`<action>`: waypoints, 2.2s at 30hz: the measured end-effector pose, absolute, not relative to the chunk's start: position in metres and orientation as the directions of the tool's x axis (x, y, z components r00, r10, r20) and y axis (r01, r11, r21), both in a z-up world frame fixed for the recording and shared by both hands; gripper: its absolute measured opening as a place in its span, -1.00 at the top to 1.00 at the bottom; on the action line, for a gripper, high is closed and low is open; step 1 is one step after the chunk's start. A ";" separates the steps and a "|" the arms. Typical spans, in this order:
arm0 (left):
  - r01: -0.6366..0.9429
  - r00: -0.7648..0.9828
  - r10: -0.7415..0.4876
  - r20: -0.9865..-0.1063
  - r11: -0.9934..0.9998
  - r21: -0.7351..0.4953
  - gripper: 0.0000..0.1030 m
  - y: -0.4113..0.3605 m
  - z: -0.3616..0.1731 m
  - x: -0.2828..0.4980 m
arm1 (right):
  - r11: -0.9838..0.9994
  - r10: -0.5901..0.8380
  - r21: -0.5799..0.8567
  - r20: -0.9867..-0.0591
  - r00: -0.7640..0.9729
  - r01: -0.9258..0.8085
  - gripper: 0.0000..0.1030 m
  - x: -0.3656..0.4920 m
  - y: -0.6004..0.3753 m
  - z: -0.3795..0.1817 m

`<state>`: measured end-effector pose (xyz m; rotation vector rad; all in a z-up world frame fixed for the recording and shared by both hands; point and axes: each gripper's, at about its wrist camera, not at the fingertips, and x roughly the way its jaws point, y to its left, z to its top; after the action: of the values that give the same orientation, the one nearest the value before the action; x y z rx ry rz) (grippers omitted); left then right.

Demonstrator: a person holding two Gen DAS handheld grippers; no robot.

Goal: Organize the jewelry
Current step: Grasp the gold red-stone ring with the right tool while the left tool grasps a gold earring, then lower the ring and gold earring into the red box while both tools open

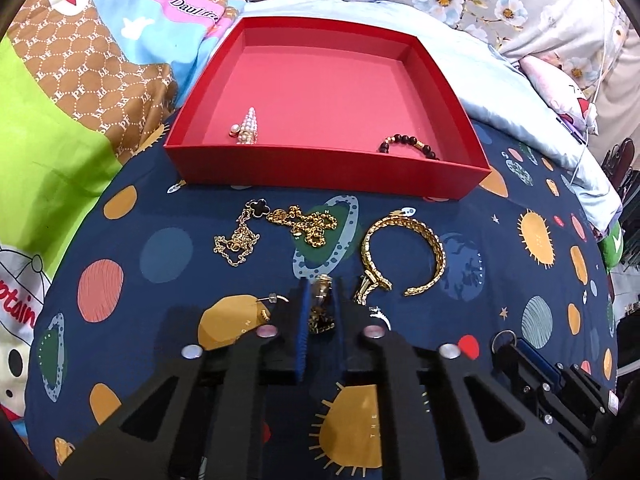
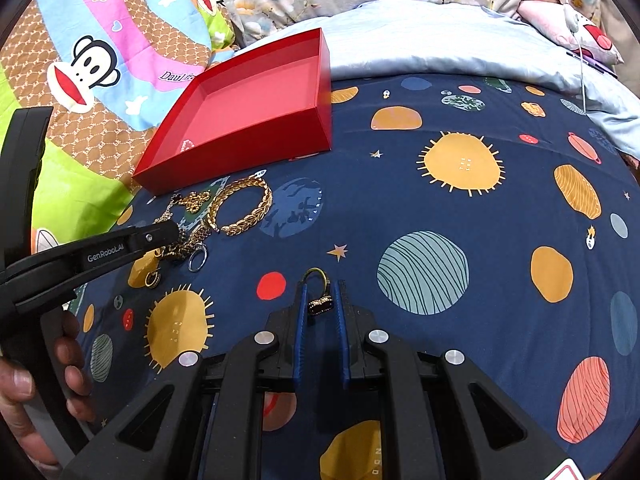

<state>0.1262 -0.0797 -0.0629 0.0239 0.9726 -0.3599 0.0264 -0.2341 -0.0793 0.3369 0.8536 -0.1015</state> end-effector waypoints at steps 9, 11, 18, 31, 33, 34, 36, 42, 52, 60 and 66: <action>0.316 0.524 -0.293 -0.800 0.939 -0.137 0.88 -0.075 -0.054 0.120 | 0.944 0.044 0.250 -0.743 0.668 0.216 0.77 0.024 -0.232 -0.075; 0.316 0.532 -0.297 -0.793 0.938 -0.139 0.88 -0.071 -0.049 0.118 | 0.945 0.042 0.246 -0.743 0.668 0.215 0.77 0.023 -0.231 -0.075; 0.321 0.560 -0.312 -0.767 0.936 -0.147 0.89 -0.057 -0.029 0.112 | 0.945 0.035 0.242 -0.741 0.670 0.218 0.77 0.024 -0.231 -0.075; 0.354 0.607 -0.355 -0.711 0.922 -0.158 0.89 -0.051 0.018 0.115 | 0.962 0.040 0.222 -0.686 0.727 0.156 0.77 0.033 -0.226 -0.036; 0.360 0.617 -0.362 -0.699 0.919 -0.158 0.89 -0.054 0.026 0.120 | 0.964 0.051 0.228 -0.669 0.742 0.140 0.77 0.043 -0.229 -0.025; 0.364 0.624 -0.363 -0.692 0.919 -0.153 0.89 -0.055 0.030 0.124 | 0.964 0.053 0.228 -0.663 0.747 0.134 0.77 0.047 -0.230 -0.021; 0.369 0.641 -0.363 -0.676 0.918 -0.144 0.89 -0.059 0.038 0.133 | 0.969 0.047 0.215 -0.647 0.761 0.124 0.77 0.061 -0.231 -0.011; 0.378 0.670 -0.362 -0.648 0.918 -0.121 0.89 -0.074 0.051 0.168 | 0.974 0.071 0.211 -0.631 0.773 0.083 0.77 0.115 -0.229 0.001; 0.383 0.642 -0.352 -0.681 0.917 -0.113 0.89 -0.093 0.028 0.224 | 0.975 0.124 0.218 -0.660 0.741 0.031 0.77 0.187 -0.216 -0.015; 0.364 0.628 -0.328 -0.705 0.925 -0.107 0.89 -0.091 0.007 0.245 | 0.980 0.127 0.197 -0.688 0.715 0.016 0.76 0.207 -0.204 -0.035; 0.321 0.638 -0.286 -0.715 0.943 -0.090 0.80 -0.084 0.003 0.252 | 0.985 0.094 0.167 -0.684 0.724 0.030 0.36 0.209 -0.199 -0.037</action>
<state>0.2516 -0.0842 0.0029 0.0467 0.8083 -0.3466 0.2086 -0.1993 -0.0369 0.1711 0.7616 0.0356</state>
